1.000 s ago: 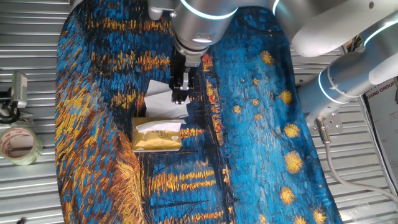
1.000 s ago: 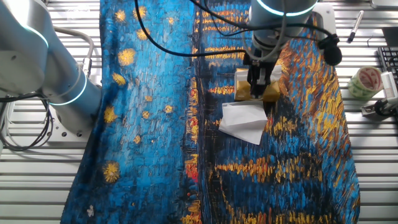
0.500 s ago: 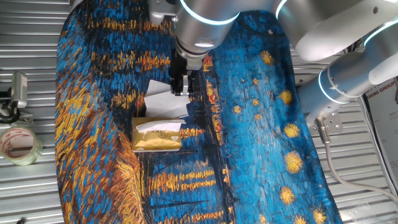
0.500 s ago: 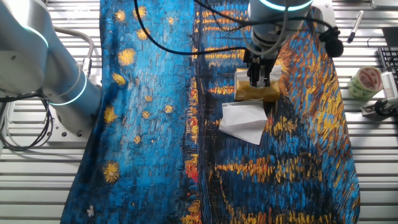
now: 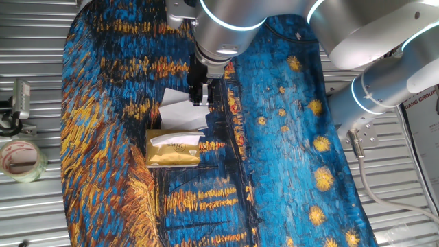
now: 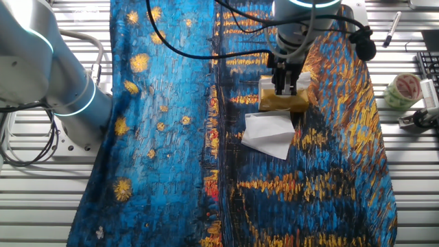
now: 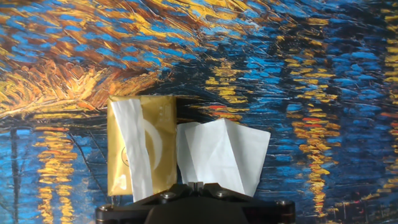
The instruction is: Pull out a napkin
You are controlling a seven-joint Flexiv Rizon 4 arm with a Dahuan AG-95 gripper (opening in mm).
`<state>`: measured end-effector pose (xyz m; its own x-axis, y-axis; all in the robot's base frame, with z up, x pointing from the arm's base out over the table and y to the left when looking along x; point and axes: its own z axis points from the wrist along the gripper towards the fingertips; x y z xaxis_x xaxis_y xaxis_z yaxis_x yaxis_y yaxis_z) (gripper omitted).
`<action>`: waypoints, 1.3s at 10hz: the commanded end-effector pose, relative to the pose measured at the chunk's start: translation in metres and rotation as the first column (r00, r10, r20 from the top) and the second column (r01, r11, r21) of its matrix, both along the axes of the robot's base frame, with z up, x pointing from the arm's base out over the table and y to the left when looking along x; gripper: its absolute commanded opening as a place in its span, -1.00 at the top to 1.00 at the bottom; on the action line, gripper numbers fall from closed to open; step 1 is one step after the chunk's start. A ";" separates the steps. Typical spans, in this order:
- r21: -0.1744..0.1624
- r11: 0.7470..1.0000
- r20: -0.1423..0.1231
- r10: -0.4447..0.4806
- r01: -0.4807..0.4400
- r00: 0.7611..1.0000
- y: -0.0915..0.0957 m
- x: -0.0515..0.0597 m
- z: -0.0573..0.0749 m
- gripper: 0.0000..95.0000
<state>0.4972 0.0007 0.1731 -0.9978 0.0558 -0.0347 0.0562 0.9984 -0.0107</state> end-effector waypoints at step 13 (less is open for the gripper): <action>0.011 1.000 0.015 -0.011 0.011 1.000 0.018 0.005 0.000 0.20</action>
<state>0.5031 0.0190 0.1732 -0.9964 0.0690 -0.0501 0.0692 0.9976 -0.0017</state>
